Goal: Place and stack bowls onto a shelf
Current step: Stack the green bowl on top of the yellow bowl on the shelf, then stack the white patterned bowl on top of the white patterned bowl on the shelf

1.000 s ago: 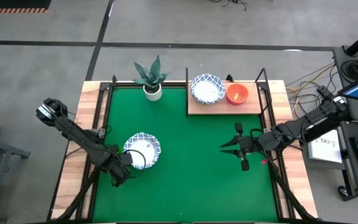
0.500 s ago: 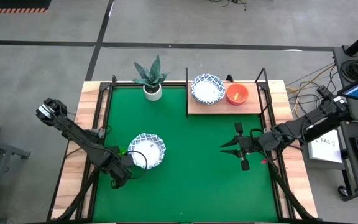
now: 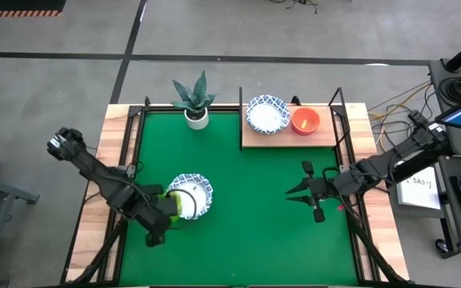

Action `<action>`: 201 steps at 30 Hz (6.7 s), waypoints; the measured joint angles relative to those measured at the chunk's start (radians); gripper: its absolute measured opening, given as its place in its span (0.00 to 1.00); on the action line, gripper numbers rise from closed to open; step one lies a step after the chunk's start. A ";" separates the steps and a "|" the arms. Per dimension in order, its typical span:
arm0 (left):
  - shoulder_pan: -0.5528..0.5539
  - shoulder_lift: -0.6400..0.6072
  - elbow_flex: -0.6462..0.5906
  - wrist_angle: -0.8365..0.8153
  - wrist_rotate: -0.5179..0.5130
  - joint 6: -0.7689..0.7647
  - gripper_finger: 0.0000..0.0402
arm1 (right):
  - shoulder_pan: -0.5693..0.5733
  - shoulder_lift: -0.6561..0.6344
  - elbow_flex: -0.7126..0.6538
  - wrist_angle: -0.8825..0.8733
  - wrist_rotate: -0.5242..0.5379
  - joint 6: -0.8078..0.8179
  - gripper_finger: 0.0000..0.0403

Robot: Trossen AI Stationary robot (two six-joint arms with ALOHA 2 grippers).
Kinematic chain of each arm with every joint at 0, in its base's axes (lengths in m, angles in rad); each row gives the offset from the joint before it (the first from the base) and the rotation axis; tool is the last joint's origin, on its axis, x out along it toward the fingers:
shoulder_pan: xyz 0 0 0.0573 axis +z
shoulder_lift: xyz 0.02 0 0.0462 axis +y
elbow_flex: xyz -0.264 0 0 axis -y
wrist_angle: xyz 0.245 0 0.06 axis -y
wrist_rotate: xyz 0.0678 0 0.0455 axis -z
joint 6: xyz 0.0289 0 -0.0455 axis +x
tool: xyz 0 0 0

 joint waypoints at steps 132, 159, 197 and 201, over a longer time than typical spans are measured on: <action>0.913 1.131 1.083 1.045 0.018 1.426 0.28 | 0.465 -0.218 -0.113 0.125 0.069 -0.198 0.16; 0.760 0.638 1.059 0.001 -0.025 1.052 0.28 | 0.462 -0.203 -0.111 0.156 0.369 -0.063 0.16; 0.569 -0.486 -0.456 1.091 -0.155 0.860 0.28 | -0.064 0.335 0.311 0.053 0.053 0.075 0.16; 0.569 -0.568 -0.531 1.138 -0.156 0.879 0.28 | -0.145 0.453 0.434 -0.037 -0.043 0.074 0.16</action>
